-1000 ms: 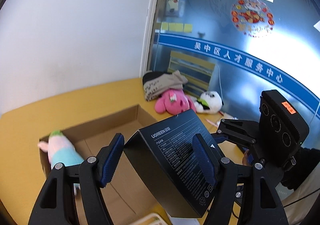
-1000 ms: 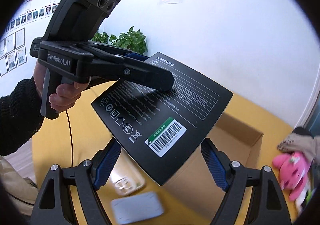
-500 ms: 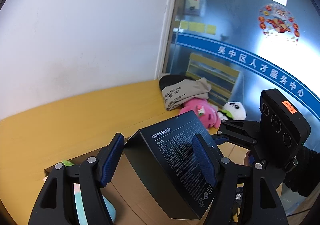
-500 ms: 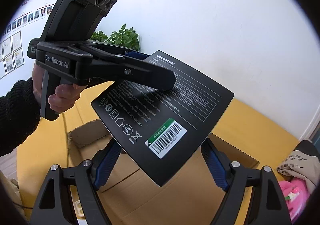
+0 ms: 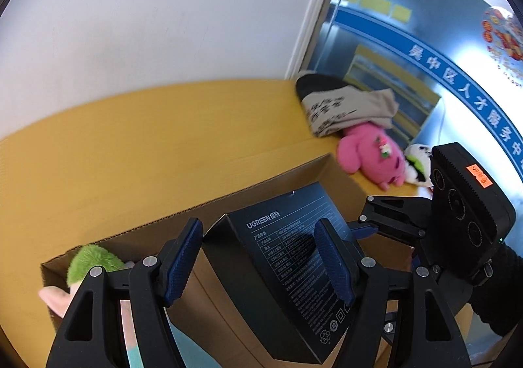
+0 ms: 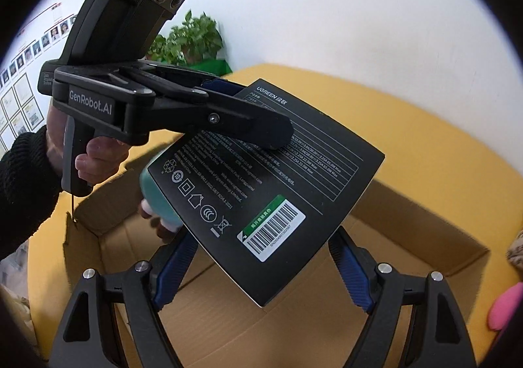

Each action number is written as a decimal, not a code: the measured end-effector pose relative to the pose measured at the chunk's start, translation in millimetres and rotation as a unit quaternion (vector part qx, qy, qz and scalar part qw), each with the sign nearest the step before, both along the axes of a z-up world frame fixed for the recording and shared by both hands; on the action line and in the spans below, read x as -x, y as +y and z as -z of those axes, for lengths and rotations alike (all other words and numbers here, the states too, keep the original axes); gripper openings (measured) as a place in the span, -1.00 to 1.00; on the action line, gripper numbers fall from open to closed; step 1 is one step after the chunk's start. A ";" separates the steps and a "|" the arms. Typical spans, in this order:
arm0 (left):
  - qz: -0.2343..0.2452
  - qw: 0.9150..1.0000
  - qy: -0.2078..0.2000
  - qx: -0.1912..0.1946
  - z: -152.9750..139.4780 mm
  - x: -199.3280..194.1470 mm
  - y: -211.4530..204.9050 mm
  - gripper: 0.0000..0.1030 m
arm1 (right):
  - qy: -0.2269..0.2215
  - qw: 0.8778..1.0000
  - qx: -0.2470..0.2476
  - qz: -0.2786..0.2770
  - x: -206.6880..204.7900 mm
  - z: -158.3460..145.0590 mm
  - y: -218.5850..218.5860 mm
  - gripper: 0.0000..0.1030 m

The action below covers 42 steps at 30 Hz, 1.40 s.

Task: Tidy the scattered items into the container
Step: 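Carry the black box with both grippers over the cardboard box and lower it, then open both grippers to release the black box and withdraw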

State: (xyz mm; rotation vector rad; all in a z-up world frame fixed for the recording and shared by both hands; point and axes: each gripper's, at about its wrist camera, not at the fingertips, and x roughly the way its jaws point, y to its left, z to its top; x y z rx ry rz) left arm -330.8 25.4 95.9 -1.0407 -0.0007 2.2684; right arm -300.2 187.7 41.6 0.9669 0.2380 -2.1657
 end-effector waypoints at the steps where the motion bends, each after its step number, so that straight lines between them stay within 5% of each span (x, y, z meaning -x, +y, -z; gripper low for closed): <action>1: -0.004 1.000 -0.006 0.004 4.8 3.4 0.2 0.44 | -0.009 1.000 -0.001 0.000 3.9 4.3 -2.3 0.59; 15: -0.082 0.987 -0.105 0.094 64.4 43.6 9.3 0.41 | -0.092 0.995 -0.024 0.004 17.7 37.7 -8.3 0.52; 21: -0.077 0.973 -0.113 0.186 83.6 41.6 26.8 0.35 | -0.095 0.995 -0.029 0.028 23.0 46.4 -7.2 0.38; 24: -0.078 0.977 -0.101 0.172 75.3 35.6 26.2 0.35 | -0.096 0.994 -0.022 0.040 23.2 44.1 -1.4 0.38; 33: -0.127 0.984 0.038 0.117 -12.1 -43.9 -10.6 0.79 | -0.047 0.994 -0.013 0.098 -27.9 -15.3 40.7 0.52; 38: -0.161 0.974 0.128 0.097 -53.5 -139.3 -28.3 0.96 | 0.003 0.990 0.001 0.143 -106.2 -60.5 36.5 0.55; 42: -0.180 0.967 0.158 0.083 -62.5 -202.9 -26.7 0.99 | 0.034 0.983 0.012 0.181 -177.2 -83.6 32.6 0.55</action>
